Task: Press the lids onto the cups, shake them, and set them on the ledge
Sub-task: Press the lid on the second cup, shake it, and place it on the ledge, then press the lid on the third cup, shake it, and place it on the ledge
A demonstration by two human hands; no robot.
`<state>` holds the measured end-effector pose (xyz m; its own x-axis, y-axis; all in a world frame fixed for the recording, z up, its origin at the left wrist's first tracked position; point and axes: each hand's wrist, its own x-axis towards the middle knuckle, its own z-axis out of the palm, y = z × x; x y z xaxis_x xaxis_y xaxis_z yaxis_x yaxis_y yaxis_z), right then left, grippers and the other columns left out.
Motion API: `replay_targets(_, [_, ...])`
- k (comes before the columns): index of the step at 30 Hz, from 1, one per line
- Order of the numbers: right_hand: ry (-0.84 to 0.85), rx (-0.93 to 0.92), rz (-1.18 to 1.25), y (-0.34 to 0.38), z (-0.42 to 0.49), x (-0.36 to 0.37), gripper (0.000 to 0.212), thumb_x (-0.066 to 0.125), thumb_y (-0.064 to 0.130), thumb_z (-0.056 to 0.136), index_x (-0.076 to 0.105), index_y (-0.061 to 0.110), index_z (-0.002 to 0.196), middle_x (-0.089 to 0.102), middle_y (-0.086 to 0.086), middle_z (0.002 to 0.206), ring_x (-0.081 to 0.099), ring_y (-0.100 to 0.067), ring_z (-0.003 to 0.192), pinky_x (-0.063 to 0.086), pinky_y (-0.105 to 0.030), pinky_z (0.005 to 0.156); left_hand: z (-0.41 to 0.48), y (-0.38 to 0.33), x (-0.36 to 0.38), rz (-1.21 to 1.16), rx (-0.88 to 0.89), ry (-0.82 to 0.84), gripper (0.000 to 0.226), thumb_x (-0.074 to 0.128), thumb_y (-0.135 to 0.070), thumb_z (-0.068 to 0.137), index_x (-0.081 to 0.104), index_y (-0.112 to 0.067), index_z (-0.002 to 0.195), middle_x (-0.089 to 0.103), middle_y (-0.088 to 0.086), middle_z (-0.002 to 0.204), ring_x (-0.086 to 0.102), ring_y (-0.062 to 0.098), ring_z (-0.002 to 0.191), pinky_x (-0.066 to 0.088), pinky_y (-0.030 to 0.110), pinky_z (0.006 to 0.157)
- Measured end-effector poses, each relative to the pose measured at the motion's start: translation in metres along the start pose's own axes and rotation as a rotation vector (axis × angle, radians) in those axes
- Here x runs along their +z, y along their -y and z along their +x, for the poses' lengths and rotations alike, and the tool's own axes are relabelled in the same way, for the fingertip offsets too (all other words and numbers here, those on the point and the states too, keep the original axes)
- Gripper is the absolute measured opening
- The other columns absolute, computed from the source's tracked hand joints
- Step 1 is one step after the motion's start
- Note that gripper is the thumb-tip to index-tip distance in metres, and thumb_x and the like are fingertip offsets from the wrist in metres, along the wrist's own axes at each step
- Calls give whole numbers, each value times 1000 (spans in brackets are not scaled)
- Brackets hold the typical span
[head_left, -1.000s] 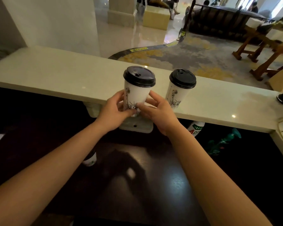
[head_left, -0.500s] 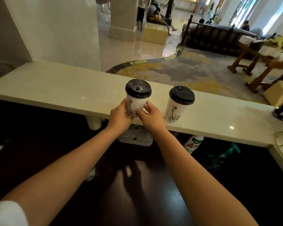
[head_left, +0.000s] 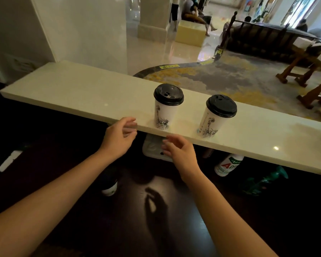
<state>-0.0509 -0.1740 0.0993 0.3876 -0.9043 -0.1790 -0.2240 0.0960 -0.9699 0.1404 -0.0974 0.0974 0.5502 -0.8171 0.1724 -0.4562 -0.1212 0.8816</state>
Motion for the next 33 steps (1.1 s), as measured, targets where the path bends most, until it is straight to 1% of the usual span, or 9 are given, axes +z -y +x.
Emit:
replay_targets(5, [245, 145, 20, -35, -24, 49, 16, 57, 11, 102, 67, 24, 102, 74, -5, 100, 69, -18, 93, 55, -26, 79, -21, 56, -41, -9, -92, -116, 17, 62, -16, 91, 68, -26, 103, 73, -6, 98, 70, 12, 93, 56, 34, 87])
replay_targets(8, [255, 225, 41, -57, -34, 84, 17, 57, 15, 102, 66, 18, 116, 70, -2, 104, 64, -11, 89, 54, -18, 72, -41, 89, -47, -96, -256, -124, 15, 53, -22, 97, 67, -27, 101, 71, -6, 99, 69, 15, 95, 55, 40, 88])
replay_targets(12, [252, 379, 93, -84, -47, 129, 34, 53, 27, 104, 62, 18, 135, 69, -7, 127, 66, -22, 119, 53, -42, 105, -70, 116, -41, -222, -458, -86, 33, 37, -26, 104, 67, -15, 107, 68, 2, 105, 65, 17, 104, 49, 25, 90])
replay_targets(15, [253, 477, 239, -93, -54, 150, 33, 44, 27, 107, 66, 17, 129, 72, -12, 125, 69, -25, 116, 56, -40, 97, -83, 120, -35, -289, -562, -29, 44, 31, -31, 105, 69, -8, 110, 68, 4, 101, 63, 8, 93, 47, 12, 72])
replay_targets(19, [157, 481, 257, -98, -60, 167, 34, 44, 29, 107, 68, 16, 128, 74, -10, 118, 72, -16, 100, 58, -25, 74, -88, 126, -25, -434, -674, -53, 44, 34, -35, 103, 73, -15, 101, 72, 8, 100, 68, 18, 91, 55, 28, 78])
replay_targets(24, [18, 546, 332, -97, -68, 185, 38, 42, 38, 107, 74, 20, 116, 79, -4, 110, 72, -19, 107, 56, -38, 99, -88, 140, -26, -717, -869, -91, 39, 42, -33, 101, 69, -5, 109, 68, 20, 117, 63, 34, 112, 48, 45, 99])
replay_targets(28, [-75, 599, 418, -100, -67, 188, 36, 47, 33, 106, 76, 12, 111, 78, -13, 114, 70, -29, 115, 54, -42, 101, -91, 155, -37, -575, -783, 75, 34, 42, -44, 99, 62, -19, 109, 64, 6, 119, 59, 18, 113, 45, 35, 102])
replay_targets(31, [-145, 584, 450, -111, -68, 190, 36, 50, 32, 105, 74, 6, 115, 74, -20, 120, 65, -37, 122, 54, -46, 103, -90, 167, -46, -490, -560, 174, 49, 35, -40, 100, 65, -2, 104, 67, 9, 101, 64, 11, 94, 49, 27, 85])
replay_targets(33, [-185, 536, 477, -119, -73, 193, 36, 51, 27, 105, 70, 2, 121, 71, -21, 124, 64, -37, 123, 52, -48, 105, -89, 176, -47, -481, -468, 215, 46, 34, -44, 97, 65, -10, 91, 67, 6, 89, 64, 5, 83, 51, 23, 78])
